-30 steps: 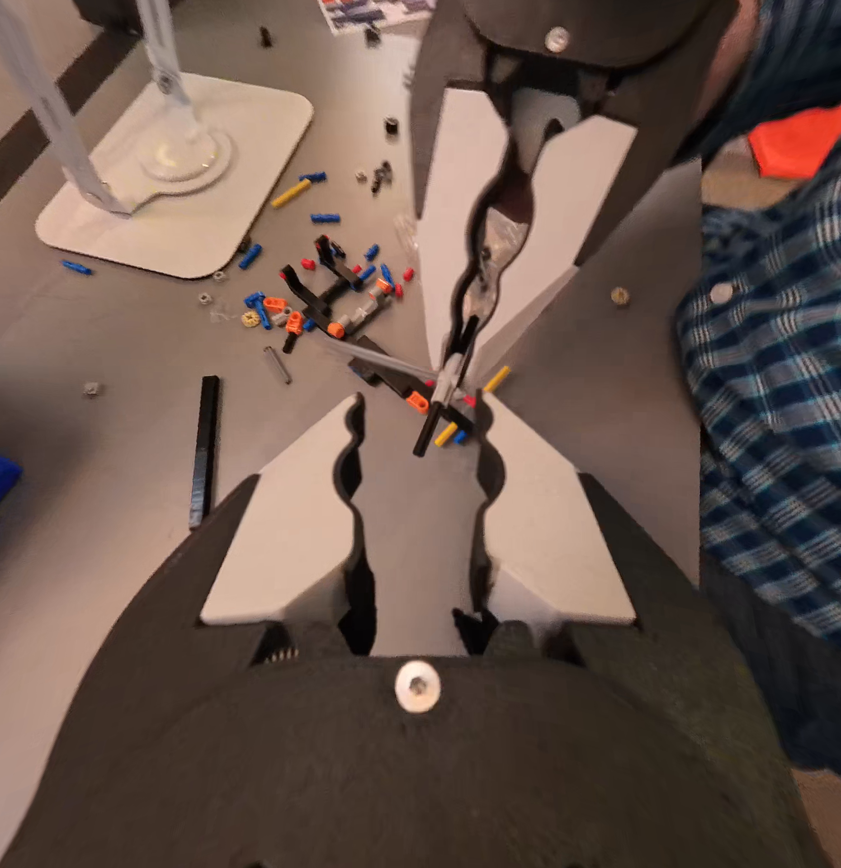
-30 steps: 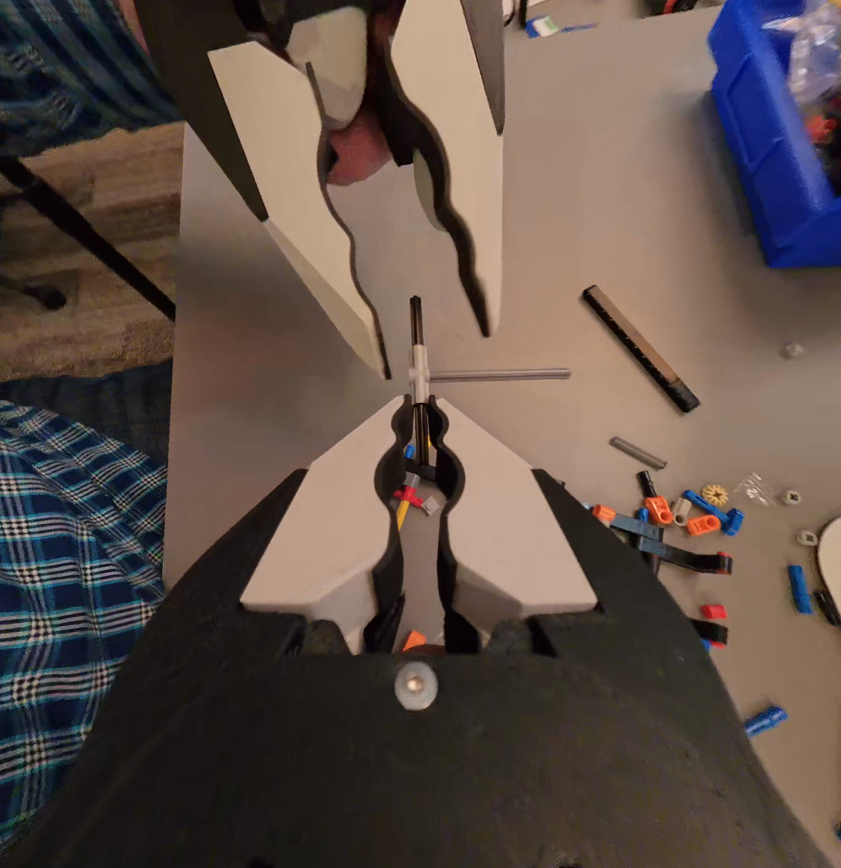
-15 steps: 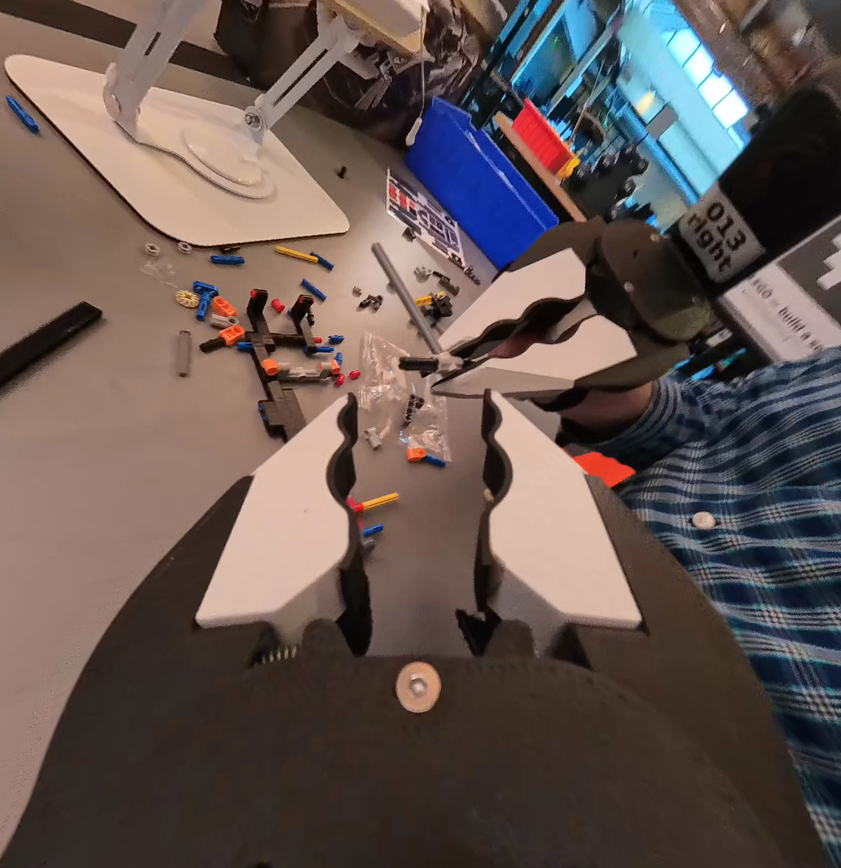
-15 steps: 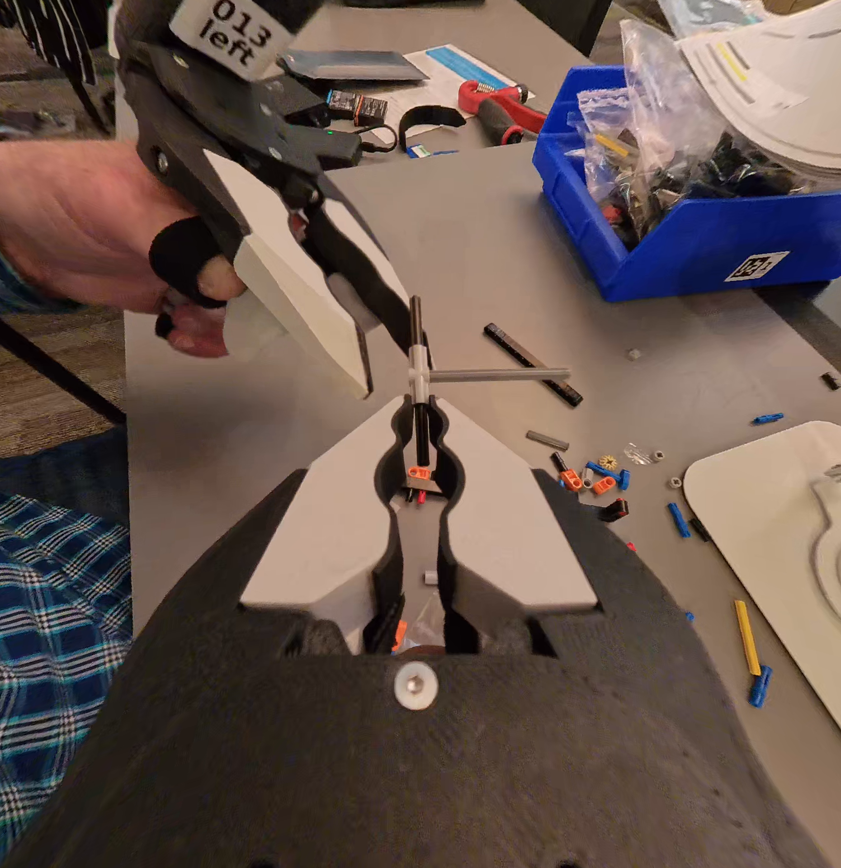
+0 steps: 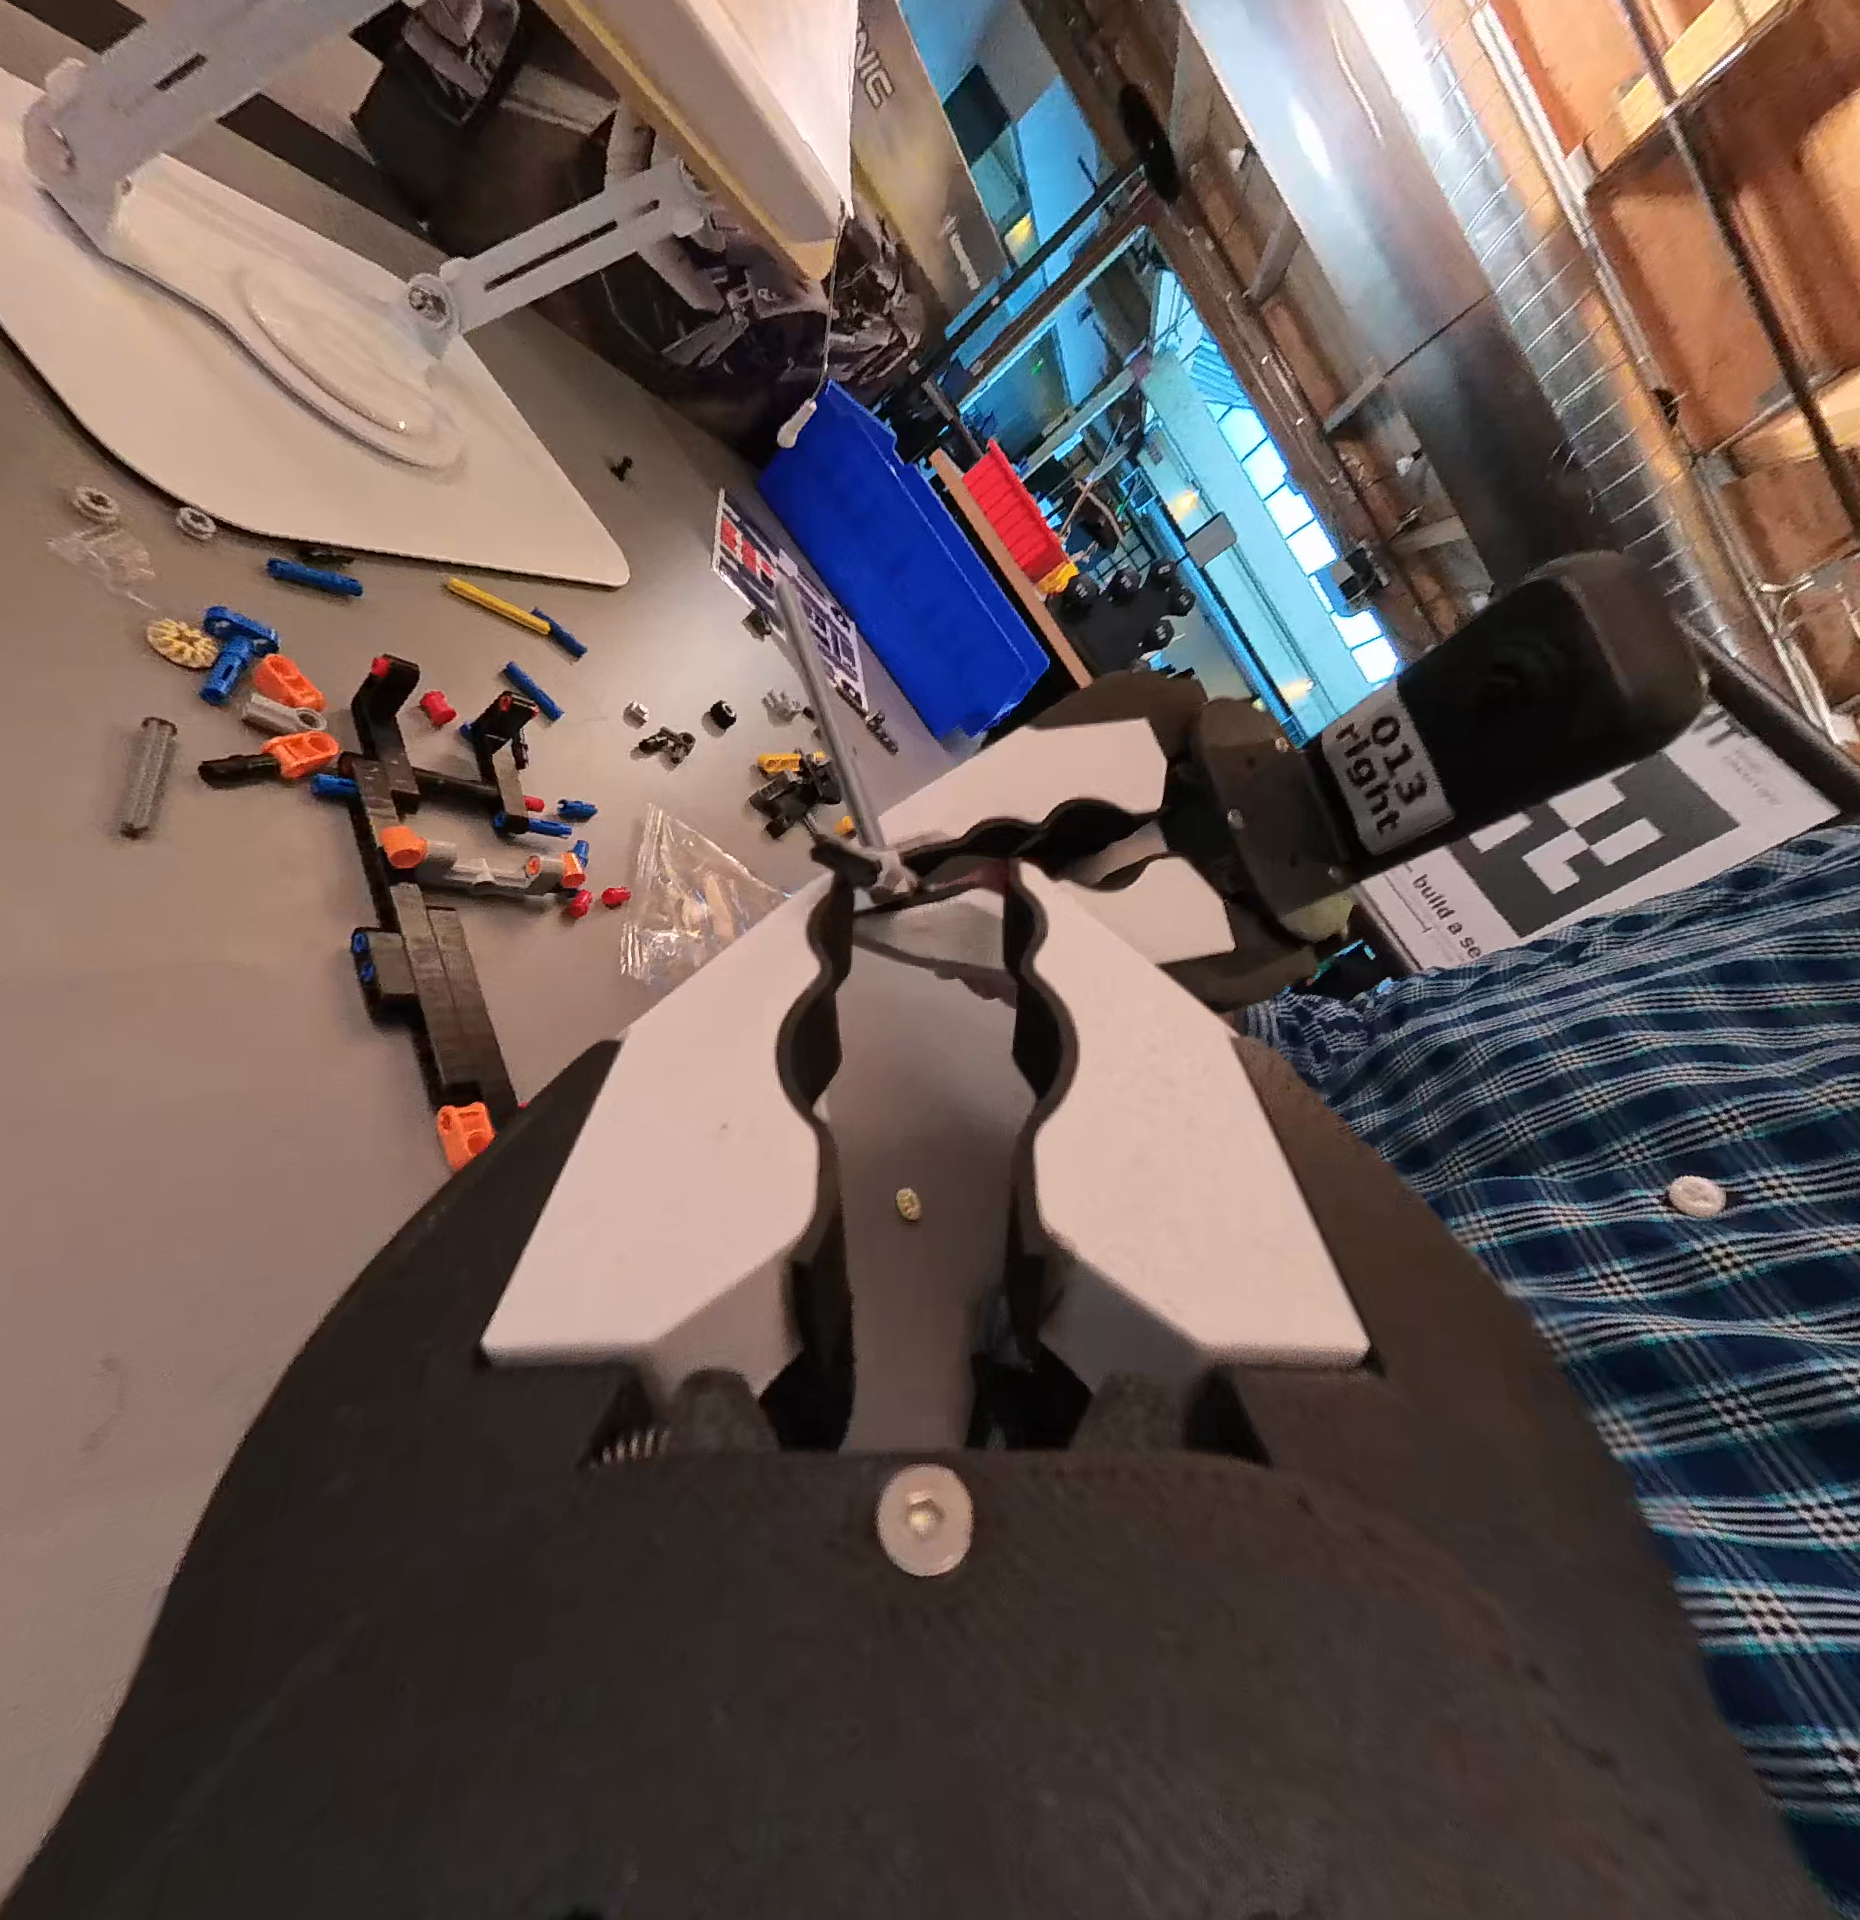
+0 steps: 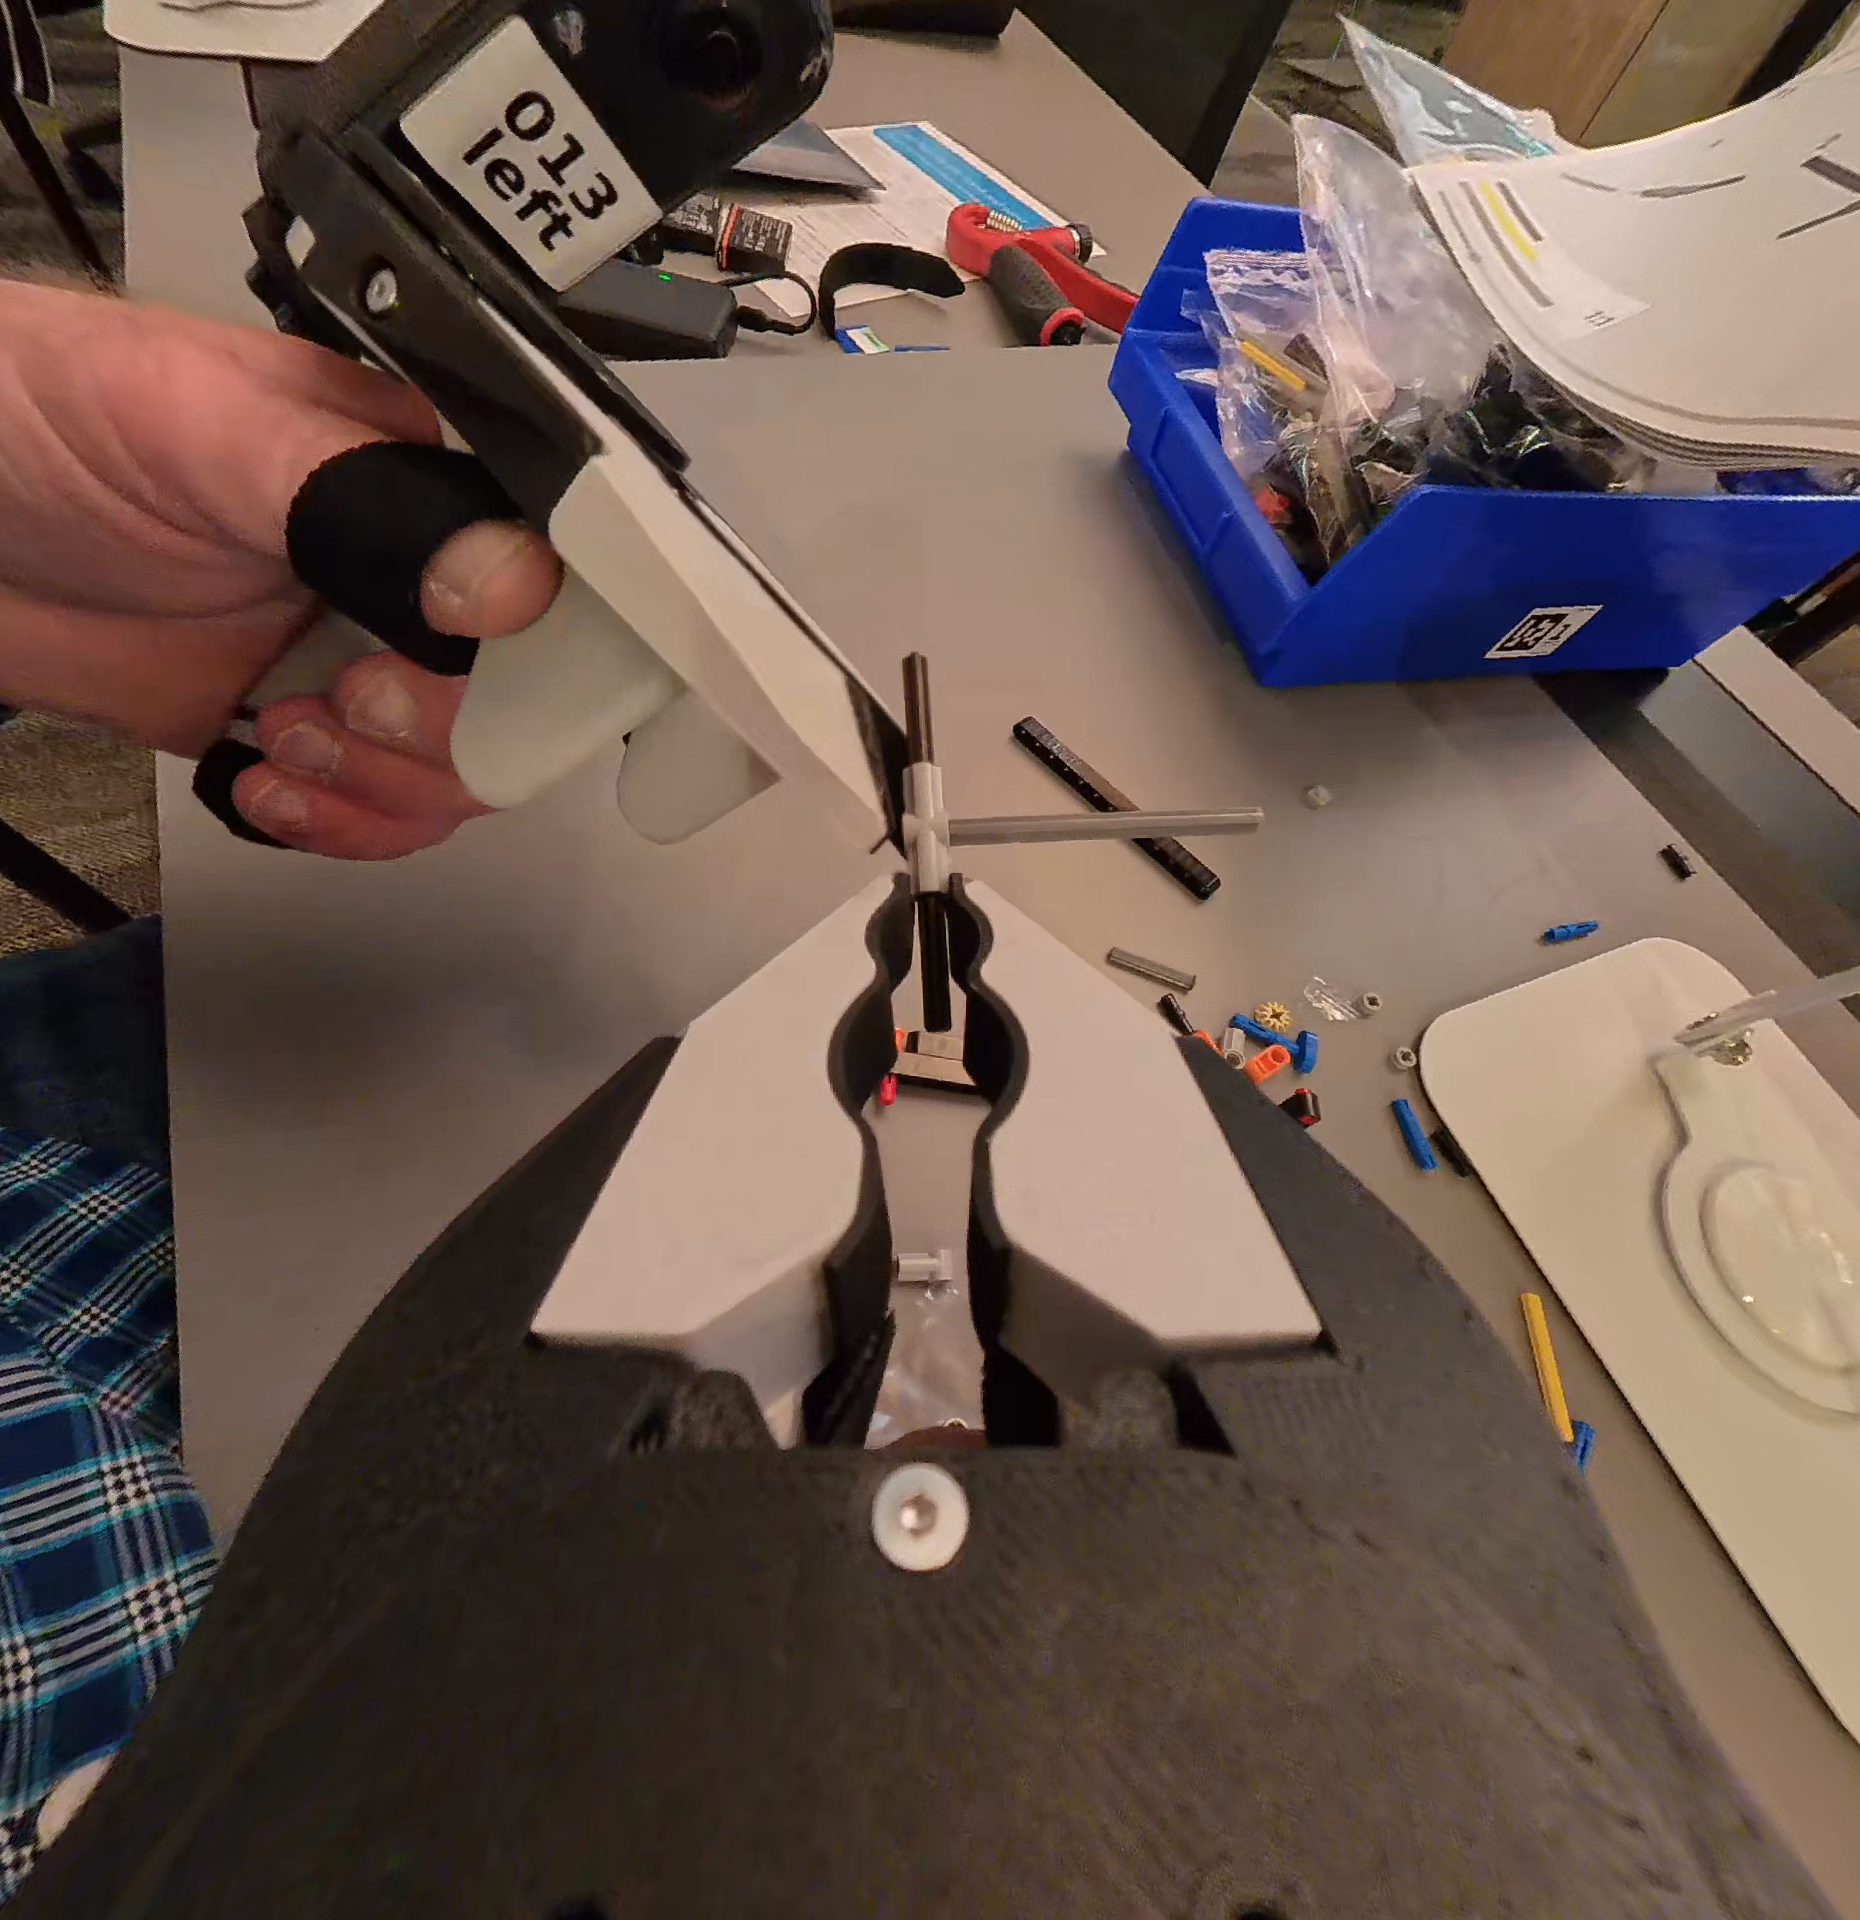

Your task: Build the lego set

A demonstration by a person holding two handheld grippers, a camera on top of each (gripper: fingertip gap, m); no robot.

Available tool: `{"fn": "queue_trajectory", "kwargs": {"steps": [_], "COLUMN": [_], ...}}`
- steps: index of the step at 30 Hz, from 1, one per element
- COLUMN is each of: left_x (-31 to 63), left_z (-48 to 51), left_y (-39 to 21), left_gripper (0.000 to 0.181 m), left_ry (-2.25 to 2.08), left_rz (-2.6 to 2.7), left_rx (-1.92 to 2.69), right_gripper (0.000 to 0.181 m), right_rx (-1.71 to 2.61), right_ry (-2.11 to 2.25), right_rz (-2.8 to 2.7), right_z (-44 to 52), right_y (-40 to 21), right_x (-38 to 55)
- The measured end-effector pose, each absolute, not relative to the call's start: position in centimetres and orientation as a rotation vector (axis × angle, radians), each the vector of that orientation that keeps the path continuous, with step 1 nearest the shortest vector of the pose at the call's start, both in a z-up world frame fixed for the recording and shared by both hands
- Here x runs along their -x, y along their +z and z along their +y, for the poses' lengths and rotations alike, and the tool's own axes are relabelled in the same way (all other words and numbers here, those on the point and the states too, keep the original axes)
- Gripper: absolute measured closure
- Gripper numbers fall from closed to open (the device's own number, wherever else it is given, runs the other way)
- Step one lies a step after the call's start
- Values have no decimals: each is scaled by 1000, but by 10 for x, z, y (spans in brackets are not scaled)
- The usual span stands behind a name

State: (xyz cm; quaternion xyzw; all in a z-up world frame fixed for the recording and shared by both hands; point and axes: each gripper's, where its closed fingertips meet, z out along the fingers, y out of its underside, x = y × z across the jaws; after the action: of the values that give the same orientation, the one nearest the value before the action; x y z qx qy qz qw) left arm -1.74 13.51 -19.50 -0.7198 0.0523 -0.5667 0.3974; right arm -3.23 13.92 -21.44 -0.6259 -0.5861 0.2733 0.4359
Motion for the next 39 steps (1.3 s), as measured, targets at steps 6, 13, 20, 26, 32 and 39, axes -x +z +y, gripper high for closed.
{"fn": "queue_trajectory", "kwargs": {"steps": [6, 13, 20, 26, 32, 39], "left_x": [22, 20, 19, 13, -2, -11], "left_z": [140, 140, 138, 132, 123, 120], "left_y": [-195, -195, -196, -196, -194, -195], "left_gripper": [176, 177, 176, 176, 176, 176], "left_ry": [-1468, -1459, -1462, -1452, -1446, -1443], "left_rz": [34, 39, 90, 209, 342, 397], "left_rx": [1785, 1792, 1814, 1857, 1855, 1866], "right_gripper": [178, 177, 164, 161, 166, 165], "right_rx": [1511, 1510, 1578, 1748, 1798, 1777], "right_ry": [635, 640, 773, 1329, 1751, 1951], "right_rz": [-1461, -1431, -1409, -1153, -948, -857], "right_z": [137, 139, 137, 139, 137, 133], "right_y": [-212, -211, -213, -199, -191, -185], "right_x": [34, 32, 27, 14, 10, 5]}}
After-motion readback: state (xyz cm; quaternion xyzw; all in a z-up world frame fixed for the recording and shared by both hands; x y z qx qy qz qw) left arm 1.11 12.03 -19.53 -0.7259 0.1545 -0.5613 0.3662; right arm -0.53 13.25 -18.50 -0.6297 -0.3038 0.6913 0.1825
